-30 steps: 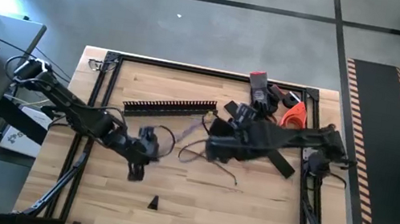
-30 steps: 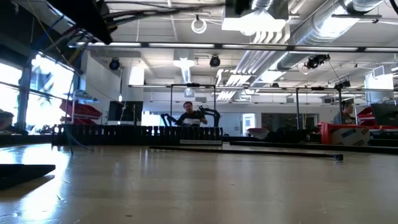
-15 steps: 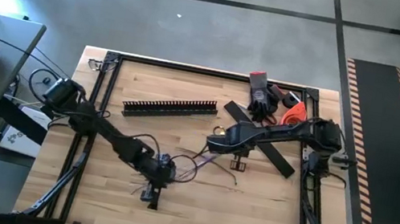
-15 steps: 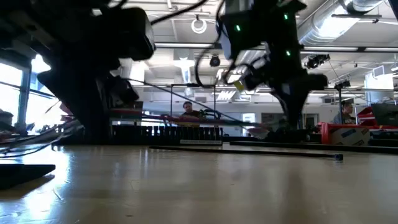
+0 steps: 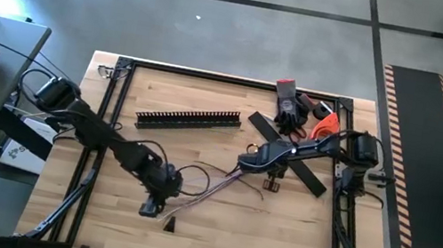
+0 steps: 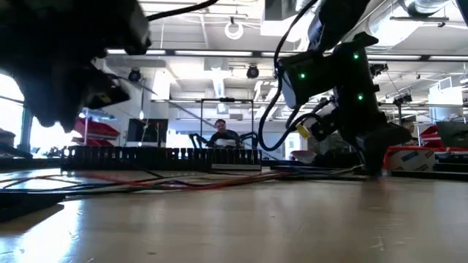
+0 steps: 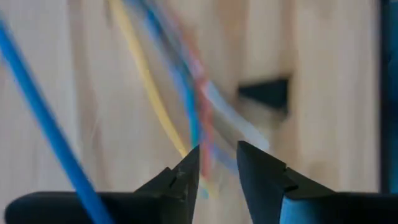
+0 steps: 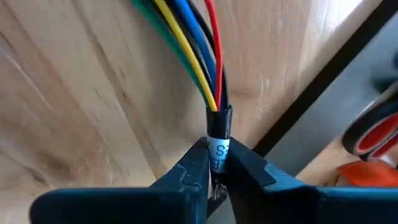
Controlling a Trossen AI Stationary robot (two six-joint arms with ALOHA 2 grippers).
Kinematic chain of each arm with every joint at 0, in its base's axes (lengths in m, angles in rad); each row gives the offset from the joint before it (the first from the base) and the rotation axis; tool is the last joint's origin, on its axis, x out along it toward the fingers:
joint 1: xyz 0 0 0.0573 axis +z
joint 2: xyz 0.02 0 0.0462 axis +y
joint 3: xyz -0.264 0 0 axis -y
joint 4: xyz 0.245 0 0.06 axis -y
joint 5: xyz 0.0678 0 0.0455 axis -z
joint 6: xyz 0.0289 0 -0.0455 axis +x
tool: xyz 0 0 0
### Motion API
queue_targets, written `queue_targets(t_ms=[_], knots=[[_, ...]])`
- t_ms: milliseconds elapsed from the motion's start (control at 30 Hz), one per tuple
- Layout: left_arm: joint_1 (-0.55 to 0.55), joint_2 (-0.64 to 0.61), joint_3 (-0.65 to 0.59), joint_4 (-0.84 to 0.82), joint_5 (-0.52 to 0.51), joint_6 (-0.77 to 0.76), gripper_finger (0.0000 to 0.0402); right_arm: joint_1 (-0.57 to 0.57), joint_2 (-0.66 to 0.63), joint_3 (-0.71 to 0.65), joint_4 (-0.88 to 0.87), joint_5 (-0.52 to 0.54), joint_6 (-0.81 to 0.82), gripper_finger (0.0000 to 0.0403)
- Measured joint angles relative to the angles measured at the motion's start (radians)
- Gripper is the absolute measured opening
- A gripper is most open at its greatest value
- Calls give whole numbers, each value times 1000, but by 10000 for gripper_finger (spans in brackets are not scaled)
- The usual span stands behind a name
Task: Ziptie cables
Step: Wrap the colored cables together using a zip tie
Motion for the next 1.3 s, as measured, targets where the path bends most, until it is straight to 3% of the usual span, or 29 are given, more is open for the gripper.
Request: queue_targets(t_ms=[233, 500, 667, 900, 1033, 1300], knots=[[-49, -1, -4, -274, -102, -75, 116, 0, 0, 3, 5, -1, 32, 94], [-102, -3, -132, -336, -134, -175, 144, 27, -62, 3, 18, -7, 55, 182], [-102, -9, -139, -362, -339, -228, 143, 109, -173, 3, 21, 86, 153, 191], [-2, -25, -139, -270, -489, -184, 115, 214, -251, -44, 173, 121, 386, 158], [98, -25, -152, -161, -507, -67, 92, 225, -210, -139, 338, 52, 450, 115], [278, -12, -242, 254, -490, 169, 50, 274, -163, -211, 522, 13, 537, 25]])
